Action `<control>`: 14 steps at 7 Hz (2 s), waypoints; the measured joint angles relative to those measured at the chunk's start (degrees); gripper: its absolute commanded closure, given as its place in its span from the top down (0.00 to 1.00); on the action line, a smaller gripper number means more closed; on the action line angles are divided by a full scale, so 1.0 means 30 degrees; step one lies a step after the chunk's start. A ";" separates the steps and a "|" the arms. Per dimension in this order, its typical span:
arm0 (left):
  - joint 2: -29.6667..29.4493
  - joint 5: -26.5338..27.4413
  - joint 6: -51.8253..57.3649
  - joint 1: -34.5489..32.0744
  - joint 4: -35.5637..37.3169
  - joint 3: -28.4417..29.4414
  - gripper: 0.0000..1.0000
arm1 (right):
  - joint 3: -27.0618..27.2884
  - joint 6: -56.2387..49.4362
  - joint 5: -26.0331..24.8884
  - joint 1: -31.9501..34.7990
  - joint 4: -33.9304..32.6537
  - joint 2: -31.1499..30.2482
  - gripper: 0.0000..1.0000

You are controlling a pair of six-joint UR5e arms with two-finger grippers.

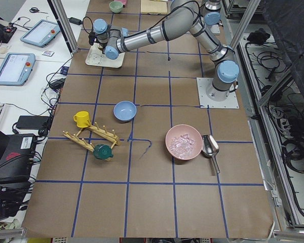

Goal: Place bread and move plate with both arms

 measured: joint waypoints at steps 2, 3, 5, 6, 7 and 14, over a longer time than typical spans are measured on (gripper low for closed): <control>0.1317 0.2111 0.0050 0.0411 -0.0605 -0.0176 1.00 | 0.0001 0.0002 0.0005 0.0007 0.0008 -0.0001 1.00; 0.2298 0.2439 0.0074 0.0900 -0.1258 -0.0374 1.00 | 0.0001 0.0002 -0.0007 0.0010 0.0018 -0.0001 1.00; 0.4675 0.3452 0.0101 0.1823 -0.3747 -0.1464 1.00 | 0.0002 0.0003 -0.0011 -0.0006 0.0036 -0.0001 1.00; 0.6192 0.4068 0.0119 0.2130 -0.4551 -0.2643 1.00 | 0.0001 0.0001 -0.0004 -0.0008 0.0038 -0.0001 1.00; 0.7864 0.4711 0.0120 0.2291 -0.5082 -0.4077 1.00 | 0.0001 0.0002 -0.0010 -0.0009 0.0040 0.0000 1.00; 1.5717 0.7372 0.0241 0.2411 -1.1052 -0.8797 1.00 | 0.0002 0.0002 0.0003 -0.0010 0.0037 0.0000 1.00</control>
